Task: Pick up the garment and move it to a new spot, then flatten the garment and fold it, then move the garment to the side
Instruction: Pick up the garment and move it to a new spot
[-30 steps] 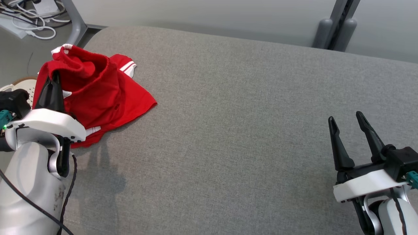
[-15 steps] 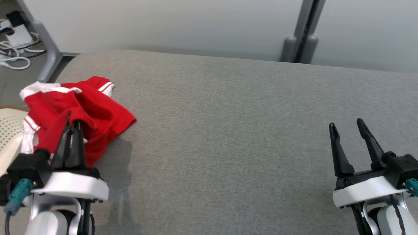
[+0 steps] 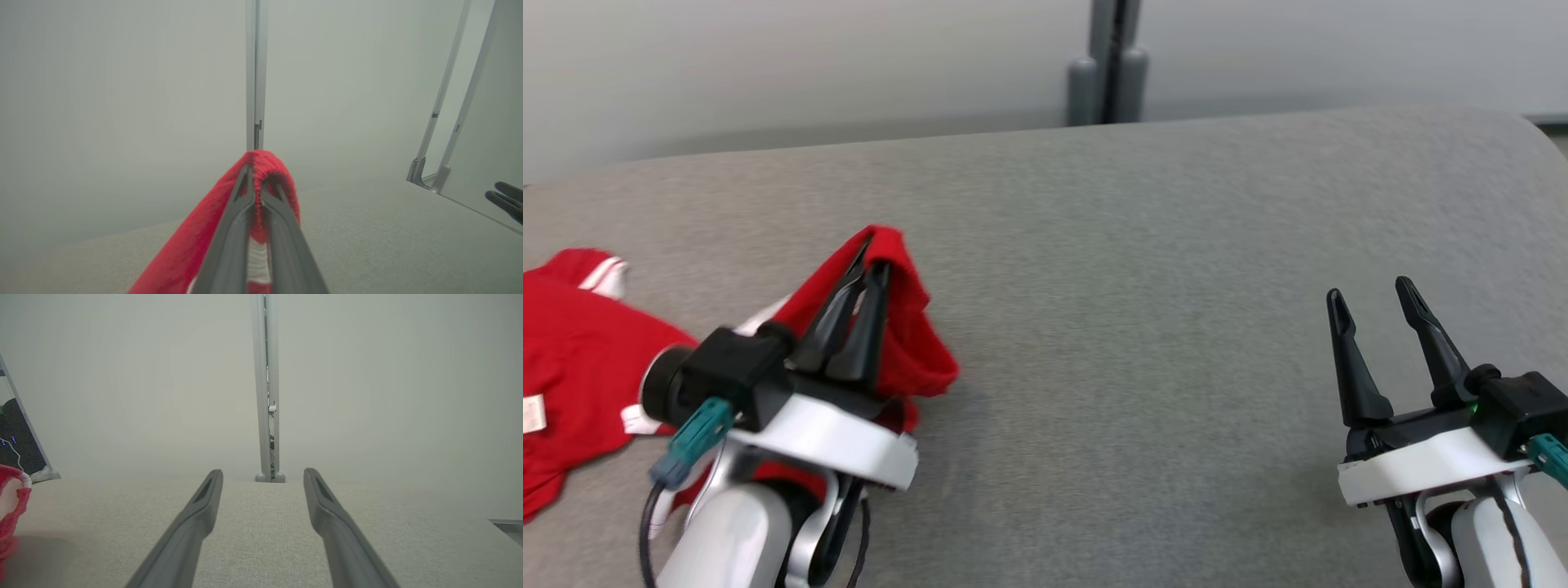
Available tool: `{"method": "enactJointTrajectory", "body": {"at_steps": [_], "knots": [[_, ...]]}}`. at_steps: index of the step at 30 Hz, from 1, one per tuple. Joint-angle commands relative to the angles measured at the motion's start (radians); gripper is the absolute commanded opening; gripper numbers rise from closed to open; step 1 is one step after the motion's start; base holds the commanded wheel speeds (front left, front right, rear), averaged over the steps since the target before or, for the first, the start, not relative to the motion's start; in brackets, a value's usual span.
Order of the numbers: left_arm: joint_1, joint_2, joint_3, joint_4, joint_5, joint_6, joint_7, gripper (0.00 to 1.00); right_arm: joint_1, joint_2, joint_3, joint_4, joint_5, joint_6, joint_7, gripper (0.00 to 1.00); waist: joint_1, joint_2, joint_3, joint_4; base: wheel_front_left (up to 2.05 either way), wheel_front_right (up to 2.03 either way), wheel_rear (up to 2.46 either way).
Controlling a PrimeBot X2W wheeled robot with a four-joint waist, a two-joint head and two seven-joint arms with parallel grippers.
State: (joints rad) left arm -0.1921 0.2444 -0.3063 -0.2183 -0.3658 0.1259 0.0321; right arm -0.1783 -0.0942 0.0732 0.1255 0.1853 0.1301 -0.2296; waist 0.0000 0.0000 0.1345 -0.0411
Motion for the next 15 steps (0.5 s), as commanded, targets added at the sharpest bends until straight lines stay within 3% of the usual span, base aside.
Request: {"method": "enactJointTrajectory", "body": {"at_steps": [1,6,15], "knots": [[-0.063,-0.004,-0.019,0.02,0.011,-0.022,0.008,0.0,-0.011,0.001,-0.001,0.004,0.01,0.001,-0.01,1.0,0.0,0.0,0.061,-0.106,0.0,0.0,0.0],[-0.197,-0.032,-0.097,0.084,0.043,-0.076,0.027,0.0,-0.026,0.011,-0.004,0.011,0.019,0.001,-0.022,1.0,0.0,0.0,0.11,-0.215,0.0,0.0,0.0],[-0.312,-0.11,-0.227,0.265,0.058,-0.144,0.067,0.0,-0.04,0.031,-0.008,0.034,0.044,0.001,-0.034,1.0,0.0,0.0,0.179,-0.319,0.0,0.0,0.0]]}}
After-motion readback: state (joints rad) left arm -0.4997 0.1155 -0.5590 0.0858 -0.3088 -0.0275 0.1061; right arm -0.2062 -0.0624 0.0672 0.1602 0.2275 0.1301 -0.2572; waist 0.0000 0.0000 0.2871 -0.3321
